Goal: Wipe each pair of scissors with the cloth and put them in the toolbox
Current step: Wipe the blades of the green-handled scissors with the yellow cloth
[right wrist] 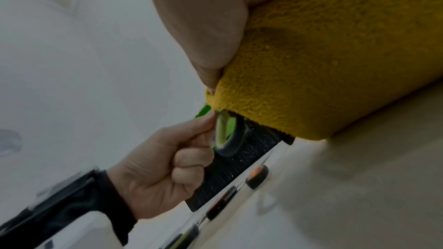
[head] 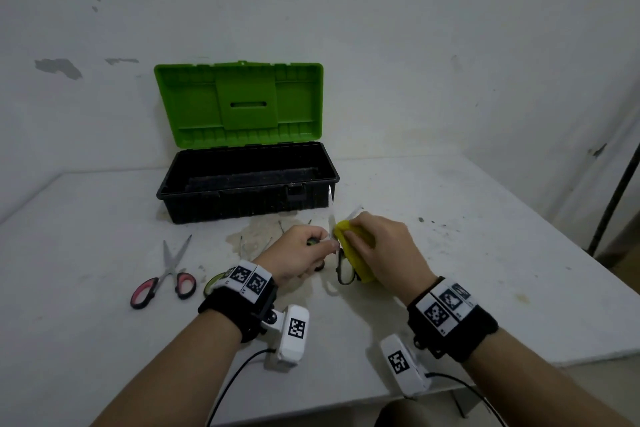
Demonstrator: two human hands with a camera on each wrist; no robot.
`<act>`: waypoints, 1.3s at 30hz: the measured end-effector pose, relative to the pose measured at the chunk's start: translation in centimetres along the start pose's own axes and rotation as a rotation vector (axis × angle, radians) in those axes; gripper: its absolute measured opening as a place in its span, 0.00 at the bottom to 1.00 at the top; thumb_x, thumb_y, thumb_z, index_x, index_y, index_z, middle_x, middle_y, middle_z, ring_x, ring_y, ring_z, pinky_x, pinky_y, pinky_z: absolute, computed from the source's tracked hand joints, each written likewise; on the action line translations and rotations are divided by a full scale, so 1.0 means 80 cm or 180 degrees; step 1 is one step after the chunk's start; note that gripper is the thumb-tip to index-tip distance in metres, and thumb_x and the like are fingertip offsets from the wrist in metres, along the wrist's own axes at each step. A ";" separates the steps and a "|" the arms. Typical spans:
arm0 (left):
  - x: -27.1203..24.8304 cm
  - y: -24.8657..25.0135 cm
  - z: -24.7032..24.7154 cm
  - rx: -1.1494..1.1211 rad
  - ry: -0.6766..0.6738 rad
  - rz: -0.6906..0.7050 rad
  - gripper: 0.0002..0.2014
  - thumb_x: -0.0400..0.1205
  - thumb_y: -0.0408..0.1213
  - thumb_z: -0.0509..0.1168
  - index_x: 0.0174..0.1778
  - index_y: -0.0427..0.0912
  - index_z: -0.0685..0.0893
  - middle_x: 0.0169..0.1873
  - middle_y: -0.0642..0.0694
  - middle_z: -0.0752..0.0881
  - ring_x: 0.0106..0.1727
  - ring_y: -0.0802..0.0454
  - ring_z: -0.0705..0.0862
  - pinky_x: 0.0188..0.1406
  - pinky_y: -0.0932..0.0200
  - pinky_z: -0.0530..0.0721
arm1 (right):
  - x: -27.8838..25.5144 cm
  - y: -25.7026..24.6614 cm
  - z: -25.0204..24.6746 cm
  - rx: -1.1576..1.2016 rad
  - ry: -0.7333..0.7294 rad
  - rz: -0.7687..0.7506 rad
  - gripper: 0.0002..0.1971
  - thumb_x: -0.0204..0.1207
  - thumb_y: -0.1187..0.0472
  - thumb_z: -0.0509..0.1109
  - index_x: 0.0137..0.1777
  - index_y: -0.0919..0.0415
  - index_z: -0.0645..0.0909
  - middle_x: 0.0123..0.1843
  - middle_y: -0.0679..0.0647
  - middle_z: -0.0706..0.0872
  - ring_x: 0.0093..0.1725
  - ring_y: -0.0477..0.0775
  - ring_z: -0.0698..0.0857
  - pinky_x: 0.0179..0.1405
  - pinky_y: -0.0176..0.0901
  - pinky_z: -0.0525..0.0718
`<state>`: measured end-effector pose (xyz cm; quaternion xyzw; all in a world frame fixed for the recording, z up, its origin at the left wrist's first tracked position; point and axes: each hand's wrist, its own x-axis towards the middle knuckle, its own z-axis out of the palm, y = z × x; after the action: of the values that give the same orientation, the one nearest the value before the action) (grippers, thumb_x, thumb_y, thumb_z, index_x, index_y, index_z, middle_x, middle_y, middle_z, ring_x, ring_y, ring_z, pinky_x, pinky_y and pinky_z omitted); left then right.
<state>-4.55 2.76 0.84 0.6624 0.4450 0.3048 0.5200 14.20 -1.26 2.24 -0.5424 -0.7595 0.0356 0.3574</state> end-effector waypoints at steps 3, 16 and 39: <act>-0.002 0.002 0.003 0.0088 -0.0038 0.0098 0.11 0.86 0.39 0.67 0.39 0.41 0.80 0.29 0.39 0.75 0.20 0.55 0.69 0.18 0.64 0.65 | 0.003 0.001 0.007 -0.0133 -0.0103 -0.0062 0.10 0.81 0.50 0.66 0.46 0.56 0.78 0.36 0.51 0.83 0.35 0.52 0.81 0.35 0.52 0.82; -0.004 -0.011 -0.006 0.0283 0.0047 0.0021 0.12 0.84 0.46 0.69 0.34 0.52 0.86 0.34 0.42 0.82 0.22 0.58 0.70 0.17 0.66 0.67 | 0.029 0.028 -0.027 -0.0042 0.0343 0.0653 0.07 0.82 0.52 0.66 0.48 0.55 0.79 0.33 0.47 0.80 0.34 0.50 0.79 0.29 0.38 0.71; -0.003 -0.015 -0.008 0.0258 0.0037 0.0152 0.14 0.84 0.44 0.69 0.31 0.55 0.87 0.33 0.45 0.83 0.21 0.60 0.71 0.17 0.68 0.67 | 0.030 0.026 -0.034 -0.0102 0.0406 0.0857 0.08 0.82 0.49 0.66 0.48 0.52 0.80 0.36 0.51 0.83 0.34 0.50 0.81 0.33 0.45 0.80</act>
<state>-5.54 2.89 -0.10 0.6915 0.4440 0.3026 0.4828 17.07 0.68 4.55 -0.6462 -0.6561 0.0366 0.3882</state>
